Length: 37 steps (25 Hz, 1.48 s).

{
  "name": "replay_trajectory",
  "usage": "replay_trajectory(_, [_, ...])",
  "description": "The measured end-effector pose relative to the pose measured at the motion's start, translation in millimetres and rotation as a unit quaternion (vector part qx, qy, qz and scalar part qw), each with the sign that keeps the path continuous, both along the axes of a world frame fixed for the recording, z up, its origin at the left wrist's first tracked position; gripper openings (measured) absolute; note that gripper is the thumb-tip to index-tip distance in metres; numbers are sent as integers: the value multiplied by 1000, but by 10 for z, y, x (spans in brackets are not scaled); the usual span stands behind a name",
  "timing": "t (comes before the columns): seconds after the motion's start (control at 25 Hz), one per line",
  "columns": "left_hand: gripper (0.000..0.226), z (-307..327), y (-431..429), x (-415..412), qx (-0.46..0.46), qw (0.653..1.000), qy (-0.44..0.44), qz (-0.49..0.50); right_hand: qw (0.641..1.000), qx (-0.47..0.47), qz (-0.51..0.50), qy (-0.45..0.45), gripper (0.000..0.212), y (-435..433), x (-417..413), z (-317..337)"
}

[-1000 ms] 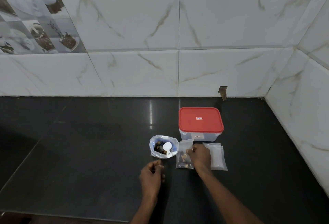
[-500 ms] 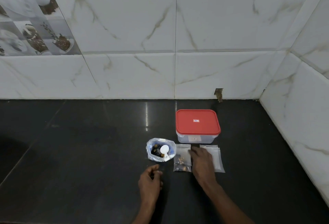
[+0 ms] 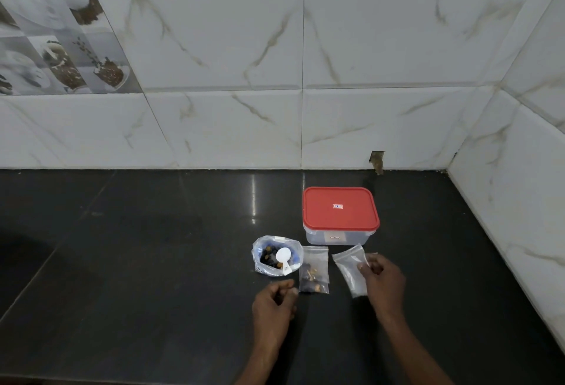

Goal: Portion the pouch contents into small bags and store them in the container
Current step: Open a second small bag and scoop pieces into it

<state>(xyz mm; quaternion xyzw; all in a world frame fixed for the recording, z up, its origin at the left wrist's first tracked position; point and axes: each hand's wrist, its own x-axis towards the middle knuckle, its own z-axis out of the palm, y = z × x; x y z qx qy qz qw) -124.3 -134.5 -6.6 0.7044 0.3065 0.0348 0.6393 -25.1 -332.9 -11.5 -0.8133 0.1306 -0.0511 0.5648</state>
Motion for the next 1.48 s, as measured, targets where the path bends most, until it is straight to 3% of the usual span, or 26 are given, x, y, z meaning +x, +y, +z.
replay_trajectory(0.12, [12, 223, -133, 148, -35, 996, -56, -54, 984, 174, 32, 24, 18, 98, -182, 150])
replay_trajectory(0.2, [12, 366, -229, 301, -56, 996, -49, -38, 976, 211, 45, 17, 18, 193, -284, 223])
replay_trajectory(0.4, [39, 456, -352, 527, -17, 999, 36, 25, 967, 242, 78, -15, 15, 369, -401, 322])
replay_trajectory(0.56, [29, 539, -326, 494, -113, 992, 24, 49, 963, 253, 90, -17, 16, 389, -400, 310])
replay_trajectory(0.68, [30, 572, -312, 406, -133, 989, -1, 73, 963, 254, 86, -13, 16, 394, -402, 274])
replay_trajectory(0.88, [4, 668, -308, 356, -147, 984, 7, 103, 963, 244, 117, 5, 15, 415, -459, 209])
replay_trajectory(1.12, [14, 635, -249, 362, 62, 992, 58, 96, 973, 134, 189, 16, 11, 418, -434, 406])
replay_trajectory(1.2, [12, 627, -237, 358, 97, 991, 61, 68, 976, 45, 212, -6, 8, 442, -354, 515])
replay_trajectory(1.36, [17, 704, -203, 290, 120, 992, 24, 25, 923, -192, 334, 9, 6, 536, -209, 661])
replay_trajectory(1.48, [25, 729, -65, 292, 133, 986, 52, -85, 892, -320, 319, -18, 11, 678, -160, 770])
